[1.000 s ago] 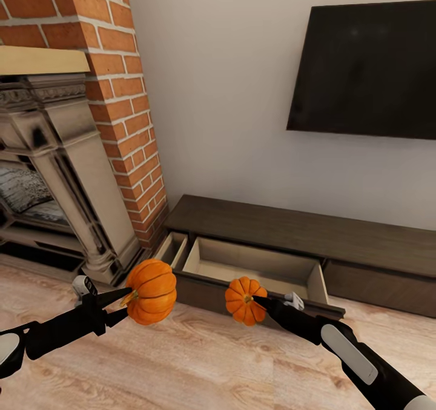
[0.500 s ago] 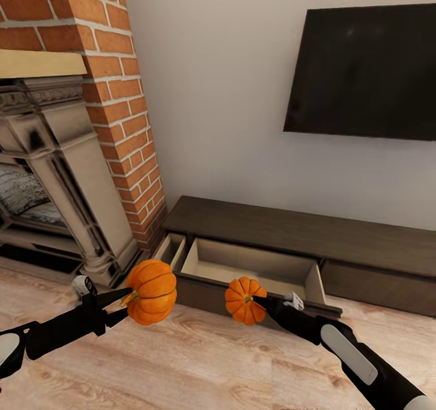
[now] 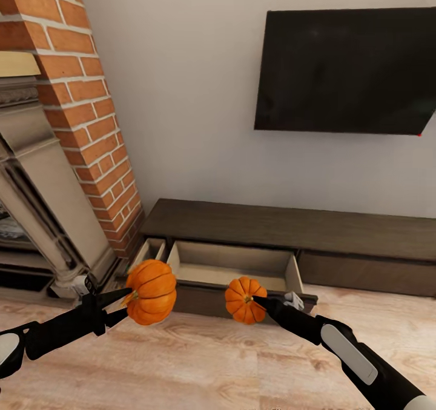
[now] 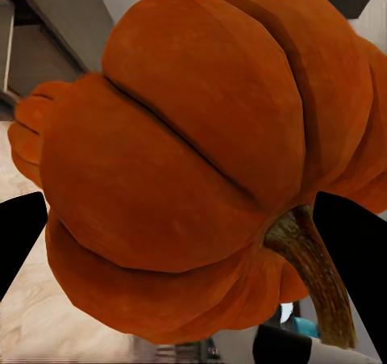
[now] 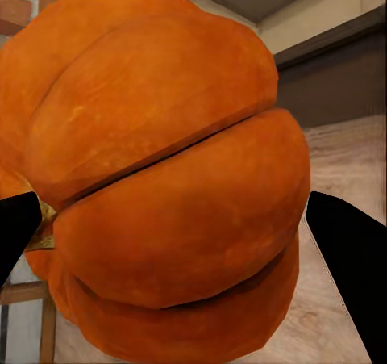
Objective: Place each of the two pumpkins and all three candles from the living room inside a cabinet in the living room (use any cabinet), then make sure every cabinet is closed, and position the cauldron so it is next to a table in the living room.
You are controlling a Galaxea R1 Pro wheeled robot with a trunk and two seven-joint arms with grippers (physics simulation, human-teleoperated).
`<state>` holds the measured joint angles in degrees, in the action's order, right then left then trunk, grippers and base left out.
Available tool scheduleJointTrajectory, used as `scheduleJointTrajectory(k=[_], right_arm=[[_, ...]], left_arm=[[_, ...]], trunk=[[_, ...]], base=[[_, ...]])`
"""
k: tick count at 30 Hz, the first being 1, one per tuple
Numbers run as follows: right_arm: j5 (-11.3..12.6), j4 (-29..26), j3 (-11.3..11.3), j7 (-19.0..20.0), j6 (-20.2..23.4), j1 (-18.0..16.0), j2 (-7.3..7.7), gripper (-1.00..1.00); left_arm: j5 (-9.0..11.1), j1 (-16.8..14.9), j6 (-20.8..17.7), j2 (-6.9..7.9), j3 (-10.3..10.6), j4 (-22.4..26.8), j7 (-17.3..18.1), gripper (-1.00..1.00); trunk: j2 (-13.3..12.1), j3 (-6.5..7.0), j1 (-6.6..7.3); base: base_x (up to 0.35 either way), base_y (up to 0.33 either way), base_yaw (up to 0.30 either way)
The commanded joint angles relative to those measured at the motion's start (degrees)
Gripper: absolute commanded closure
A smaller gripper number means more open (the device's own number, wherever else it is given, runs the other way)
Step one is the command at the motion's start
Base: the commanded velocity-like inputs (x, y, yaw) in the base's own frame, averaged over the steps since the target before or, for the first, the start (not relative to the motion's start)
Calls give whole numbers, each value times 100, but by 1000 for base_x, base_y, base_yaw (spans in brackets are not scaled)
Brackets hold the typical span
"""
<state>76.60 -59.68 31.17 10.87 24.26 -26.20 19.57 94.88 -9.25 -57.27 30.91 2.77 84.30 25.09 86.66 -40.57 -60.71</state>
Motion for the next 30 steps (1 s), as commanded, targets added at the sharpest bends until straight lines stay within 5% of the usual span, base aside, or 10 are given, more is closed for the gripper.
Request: scheduleJointTrajectory(k=[1,9,21,24,30], right_arm=[[48,0,12,12,9,-7,4,100],[48,0,8,10,15,-5,3,100],[11,-18,28,0,37,-8,11,100],[-52,-50,63,-142,100,-8,12,100],[-378,-92,45,-1182,106,-6,12,100]], left_arm=[[8,-4,-12,8,5,-2,40,100],[4,-5,-12,4,4,-2,40,100],[-160,-7,17,7,15,-56,-117,100],[-315,-69,22,13,-19,-232,-656,100],[-361,-103,59,-14,-101,-282,-1642,100]], trunk=[[3,-4,0],[3,-4,0],[3,-4,0],[3,-4,0],[3,-4,0]], base=[[123,0,-260],[117,0,-240],[2,0,-18],[0,0,0],[0,0,0]])
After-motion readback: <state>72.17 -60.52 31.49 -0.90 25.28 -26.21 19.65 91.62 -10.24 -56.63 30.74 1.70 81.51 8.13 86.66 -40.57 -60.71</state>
